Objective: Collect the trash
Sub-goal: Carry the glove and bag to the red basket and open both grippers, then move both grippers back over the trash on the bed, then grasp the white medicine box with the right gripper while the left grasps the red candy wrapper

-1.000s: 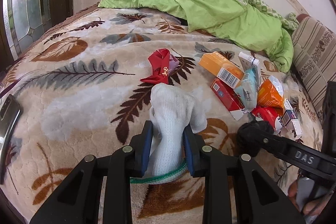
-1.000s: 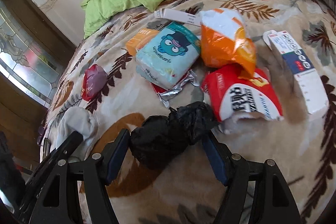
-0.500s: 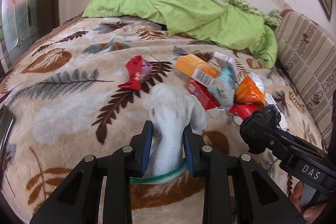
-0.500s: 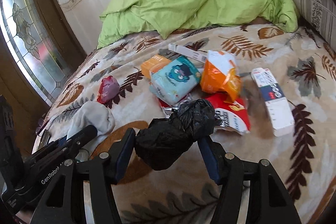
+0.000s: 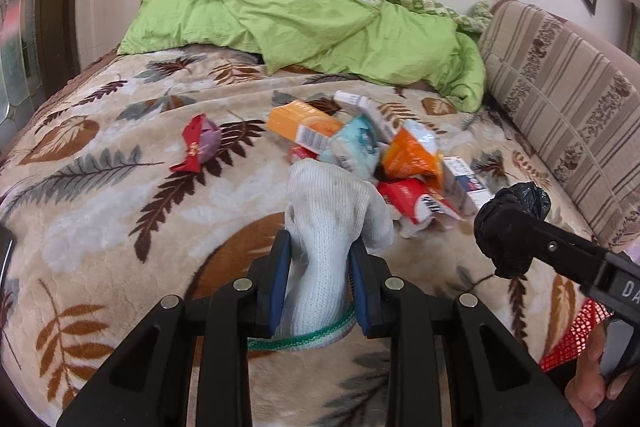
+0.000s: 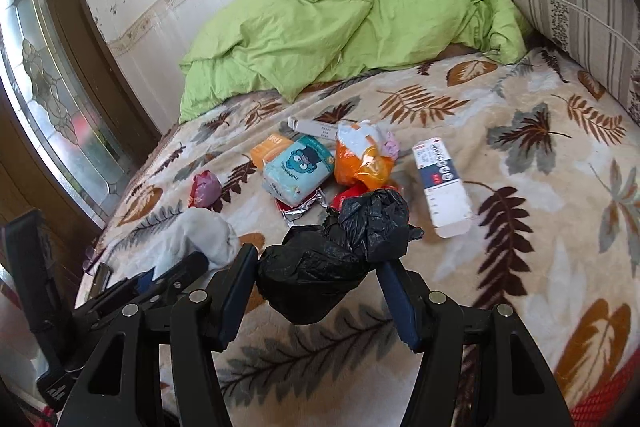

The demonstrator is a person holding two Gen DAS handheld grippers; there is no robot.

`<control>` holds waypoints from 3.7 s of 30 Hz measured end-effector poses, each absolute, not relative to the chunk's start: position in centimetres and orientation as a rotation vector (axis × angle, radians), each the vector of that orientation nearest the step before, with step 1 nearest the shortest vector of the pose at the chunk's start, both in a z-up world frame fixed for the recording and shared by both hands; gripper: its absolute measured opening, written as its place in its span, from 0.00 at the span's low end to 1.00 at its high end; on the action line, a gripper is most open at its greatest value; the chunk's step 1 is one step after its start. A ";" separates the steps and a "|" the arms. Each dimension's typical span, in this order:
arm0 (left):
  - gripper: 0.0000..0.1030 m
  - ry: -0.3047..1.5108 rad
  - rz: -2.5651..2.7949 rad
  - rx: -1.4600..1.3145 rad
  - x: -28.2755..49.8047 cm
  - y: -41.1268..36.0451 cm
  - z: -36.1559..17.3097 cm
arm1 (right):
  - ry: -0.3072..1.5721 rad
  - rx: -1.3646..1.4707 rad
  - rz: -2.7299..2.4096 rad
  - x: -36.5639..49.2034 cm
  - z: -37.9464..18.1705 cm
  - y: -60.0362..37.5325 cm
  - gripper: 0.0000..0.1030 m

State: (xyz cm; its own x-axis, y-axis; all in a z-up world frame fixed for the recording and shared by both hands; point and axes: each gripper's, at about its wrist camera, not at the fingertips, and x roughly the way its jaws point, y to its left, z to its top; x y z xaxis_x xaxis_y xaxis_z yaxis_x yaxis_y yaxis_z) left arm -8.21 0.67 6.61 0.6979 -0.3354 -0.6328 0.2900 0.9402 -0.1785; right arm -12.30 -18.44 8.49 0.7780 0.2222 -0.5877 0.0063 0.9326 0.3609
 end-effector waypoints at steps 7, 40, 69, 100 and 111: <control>0.26 0.691 -0.489 -0.026 -10.8 -3.5 8.1 | 0.632 0.409 0.058 -18.8 10.2 -23.9 0.63; 0.57 0.851 -1.202 0.219 -27.0 -32.2 10.7 | 0.508 0.733 -0.508 -42.3 9.9 -47.9 0.70; 0.68 0.810 -0.593 -0.078 -16.5 -4.6 10.7 | 0.683 0.450 -0.065 -28.4 12.5 -30.2 0.70; 0.68 0.815 -0.177 -0.250 -2.4 7.5 7.0 | 0.943 0.127 -0.286 2.1 2.8 -24.8 0.37; 0.69 0.866 -0.048 -0.266 7.9 7.0 3.7 | 0.888 0.207 -0.242 0.7 4.5 -26.2 0.37</control>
